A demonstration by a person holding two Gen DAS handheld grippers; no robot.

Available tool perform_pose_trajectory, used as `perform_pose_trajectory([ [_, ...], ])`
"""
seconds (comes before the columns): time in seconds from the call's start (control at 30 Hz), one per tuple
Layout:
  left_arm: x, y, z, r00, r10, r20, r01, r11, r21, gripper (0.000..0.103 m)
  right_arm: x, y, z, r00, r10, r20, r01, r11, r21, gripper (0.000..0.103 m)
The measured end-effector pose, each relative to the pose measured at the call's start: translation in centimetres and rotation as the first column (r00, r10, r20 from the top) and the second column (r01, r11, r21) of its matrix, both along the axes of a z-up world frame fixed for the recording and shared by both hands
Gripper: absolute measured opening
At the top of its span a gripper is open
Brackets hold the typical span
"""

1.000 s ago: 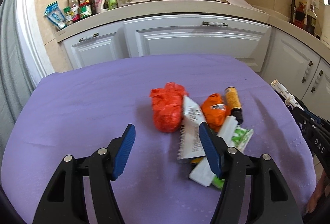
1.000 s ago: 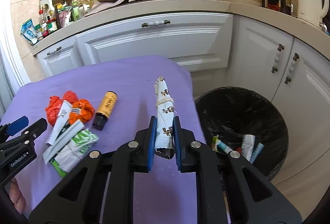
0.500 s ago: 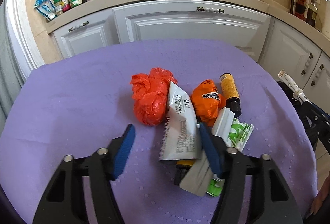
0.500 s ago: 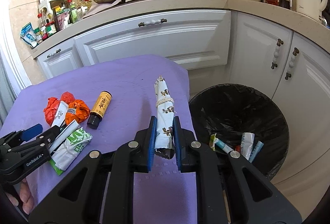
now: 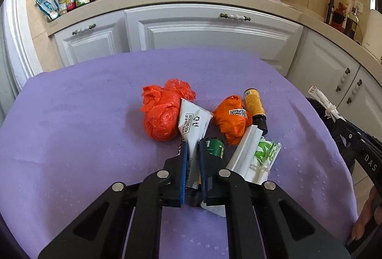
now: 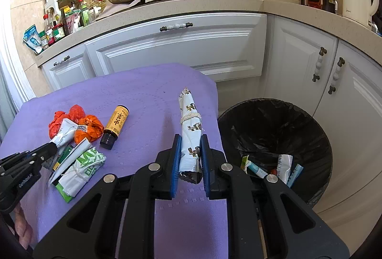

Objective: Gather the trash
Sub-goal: 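Grasp the white squeeze tube with the left gripper while the right holds its tube, then carry both tubes over the bin with both grippers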

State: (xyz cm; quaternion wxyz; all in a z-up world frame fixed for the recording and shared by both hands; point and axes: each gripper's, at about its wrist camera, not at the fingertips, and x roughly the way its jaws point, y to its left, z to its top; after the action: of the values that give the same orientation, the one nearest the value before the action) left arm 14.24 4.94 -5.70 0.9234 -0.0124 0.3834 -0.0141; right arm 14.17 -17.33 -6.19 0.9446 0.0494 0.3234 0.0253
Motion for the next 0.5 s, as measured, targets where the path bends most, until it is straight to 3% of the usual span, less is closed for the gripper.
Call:
perform_pose_trajectory([
  [0.5, -1.7, -0.3, 2.7, 0.996, 0.007, 0.094, -0.009, 1.000, 0.020, 0.009, -1.5, -1.2, 1.2, 0.999, -0.022, 0.039, 0.023, 1.000, -0.014, 0.016],
])
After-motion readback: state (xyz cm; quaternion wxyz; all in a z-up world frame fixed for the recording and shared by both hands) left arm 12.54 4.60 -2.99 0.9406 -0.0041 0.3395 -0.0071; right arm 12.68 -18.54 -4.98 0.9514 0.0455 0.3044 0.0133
